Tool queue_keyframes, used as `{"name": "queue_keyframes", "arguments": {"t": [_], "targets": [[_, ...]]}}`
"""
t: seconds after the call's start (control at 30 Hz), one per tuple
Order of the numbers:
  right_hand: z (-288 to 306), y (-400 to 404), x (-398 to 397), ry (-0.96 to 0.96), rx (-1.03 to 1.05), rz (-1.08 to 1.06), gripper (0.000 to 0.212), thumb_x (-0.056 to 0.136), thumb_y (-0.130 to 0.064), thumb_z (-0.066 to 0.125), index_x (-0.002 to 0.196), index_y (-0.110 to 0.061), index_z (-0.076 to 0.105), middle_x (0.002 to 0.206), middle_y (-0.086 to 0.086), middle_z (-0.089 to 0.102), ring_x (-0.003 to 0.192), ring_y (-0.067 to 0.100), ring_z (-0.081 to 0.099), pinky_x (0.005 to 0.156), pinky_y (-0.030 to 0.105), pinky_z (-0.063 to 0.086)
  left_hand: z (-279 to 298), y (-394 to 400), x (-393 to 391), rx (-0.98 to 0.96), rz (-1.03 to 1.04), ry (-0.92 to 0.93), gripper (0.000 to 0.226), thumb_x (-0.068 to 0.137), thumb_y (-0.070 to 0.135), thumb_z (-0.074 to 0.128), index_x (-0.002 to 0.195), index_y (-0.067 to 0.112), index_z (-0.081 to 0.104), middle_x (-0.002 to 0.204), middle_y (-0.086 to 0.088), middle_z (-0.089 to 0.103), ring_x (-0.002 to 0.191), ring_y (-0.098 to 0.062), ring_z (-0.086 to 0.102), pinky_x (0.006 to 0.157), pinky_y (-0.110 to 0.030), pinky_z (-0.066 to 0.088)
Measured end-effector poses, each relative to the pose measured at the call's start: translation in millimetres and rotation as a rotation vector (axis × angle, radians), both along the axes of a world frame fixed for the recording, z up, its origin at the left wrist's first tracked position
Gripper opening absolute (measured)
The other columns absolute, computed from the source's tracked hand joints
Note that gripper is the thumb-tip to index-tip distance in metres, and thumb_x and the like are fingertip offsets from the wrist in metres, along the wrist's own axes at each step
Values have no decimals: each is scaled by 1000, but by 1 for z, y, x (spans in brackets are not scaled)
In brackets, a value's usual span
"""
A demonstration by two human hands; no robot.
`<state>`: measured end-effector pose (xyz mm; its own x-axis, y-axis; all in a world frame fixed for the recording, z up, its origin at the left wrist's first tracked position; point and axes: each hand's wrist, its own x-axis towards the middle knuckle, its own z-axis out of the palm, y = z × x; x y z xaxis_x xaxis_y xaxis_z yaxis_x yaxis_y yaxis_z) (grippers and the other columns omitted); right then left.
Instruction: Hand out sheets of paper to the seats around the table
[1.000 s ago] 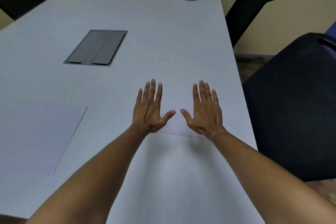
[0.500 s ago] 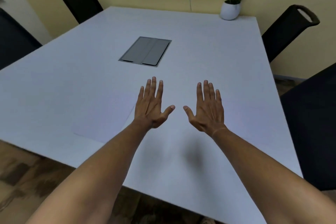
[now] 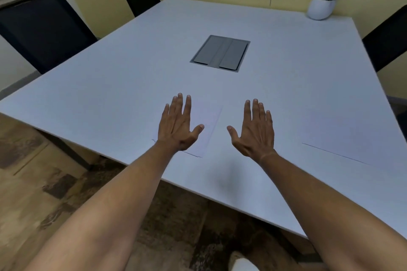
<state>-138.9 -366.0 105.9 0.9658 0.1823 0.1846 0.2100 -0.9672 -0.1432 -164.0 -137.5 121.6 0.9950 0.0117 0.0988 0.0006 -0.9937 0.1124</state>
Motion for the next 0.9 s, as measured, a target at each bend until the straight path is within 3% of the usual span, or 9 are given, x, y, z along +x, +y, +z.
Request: {"name": "queue_keyframes", "arguments": {"t": [0.4, 0.9], "targets": [[-35, 80, 64, 93, 0, -20, 91, 93, -58, 39, 157, -7, 0, 164, 19, 3, 152, 33, 4, 123, 47, 3, -35, 75, 57, -4, 27, 112, 89, 93, 63, 32, 155, 15, -10, 162, -13, -12, 151, -25, -10, 122, -41, -3], [-69, 126, 119, 243, 7, -163, 88, 90, -54, 49, 155, -4, 16, 159, 20, 25, 147, 34, 25, 119, 46, 20, -76, 121, 145, -49, -46, 269, 89, 93, 57, 41, 155, 10, -1, 163, -17, -2, 151, -28, 1, 121, -41, 9]]}}
